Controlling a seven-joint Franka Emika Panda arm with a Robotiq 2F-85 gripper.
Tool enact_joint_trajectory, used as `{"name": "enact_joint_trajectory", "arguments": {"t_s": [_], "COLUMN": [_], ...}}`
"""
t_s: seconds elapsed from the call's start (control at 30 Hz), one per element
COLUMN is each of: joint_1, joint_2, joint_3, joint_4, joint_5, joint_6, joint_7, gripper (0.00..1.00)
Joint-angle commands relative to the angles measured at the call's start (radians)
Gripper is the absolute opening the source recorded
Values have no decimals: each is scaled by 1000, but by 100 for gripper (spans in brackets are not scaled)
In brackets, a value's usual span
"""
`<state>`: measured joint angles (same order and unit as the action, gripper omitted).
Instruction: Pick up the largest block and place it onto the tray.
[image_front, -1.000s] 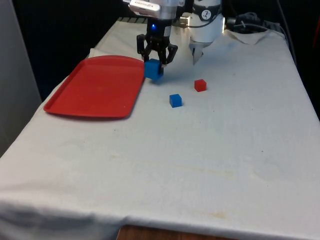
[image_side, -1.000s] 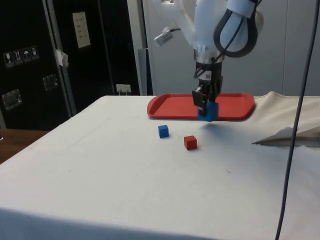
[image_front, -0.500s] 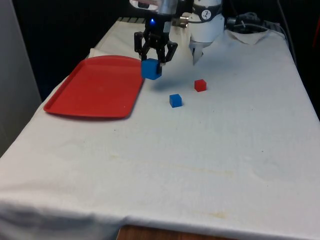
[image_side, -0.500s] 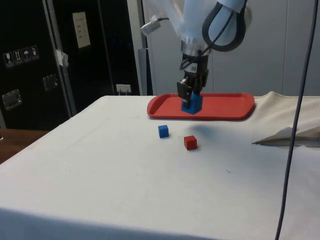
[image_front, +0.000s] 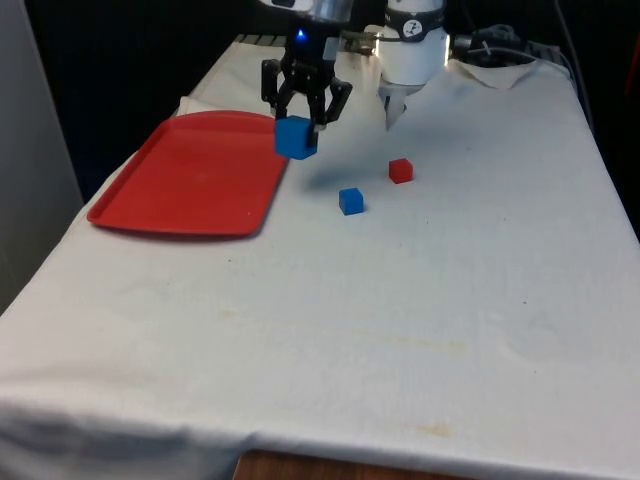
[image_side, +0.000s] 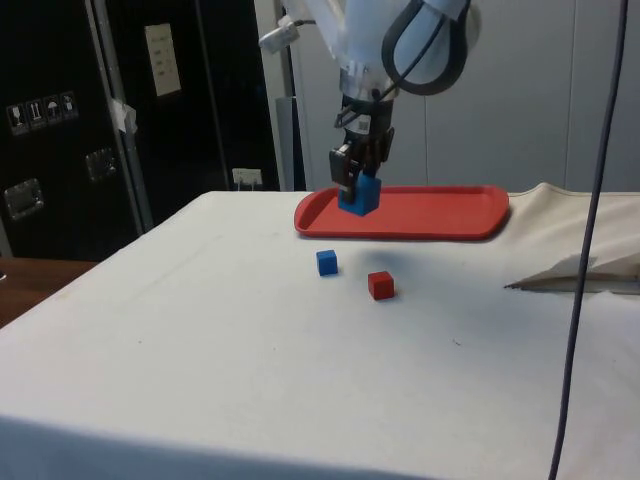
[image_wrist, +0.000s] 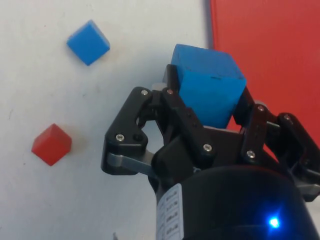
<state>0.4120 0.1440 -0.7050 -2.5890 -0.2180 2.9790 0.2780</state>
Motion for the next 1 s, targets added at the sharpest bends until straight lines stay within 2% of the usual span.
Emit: {"name": "enact_joint_trajectory", "arguments": {"t_s": [0.0,0.1,0.13,0.17,0.37,0.4,0.43,0.5,0.63,0.67,0.7,0.87,0.93,0.97], "joint_1": [-4,-8,0,-9,-14,-1,-18,-19,-26,-12,-28,-35,-39,-39], "joint_2": [-3,11,31,14,35,53,38,40,46,68,49,58,67,67], "joint_3": [14,21,2,21,23,4,20,19,14,-8,12,7,5,5], "joint_4": [5,30,40,36,76,81,85,90,105,116,110,124,134,134], "joint_5": [19,30,11,34,59,36,68,74,125,114,150,215,261,261], "joint_6": [-10,-32,-20,-38,-81,-65,-93,-99,-128,-119,-138,-165,-180,-180], "joint_7": [-6,-13,1,-16,-39,-15,-52,-59,-114,-103,-139,-204,-248,-248], "gripper": [2,2,2,2,2,2,2,2,2,2,2,2,2,2]}}
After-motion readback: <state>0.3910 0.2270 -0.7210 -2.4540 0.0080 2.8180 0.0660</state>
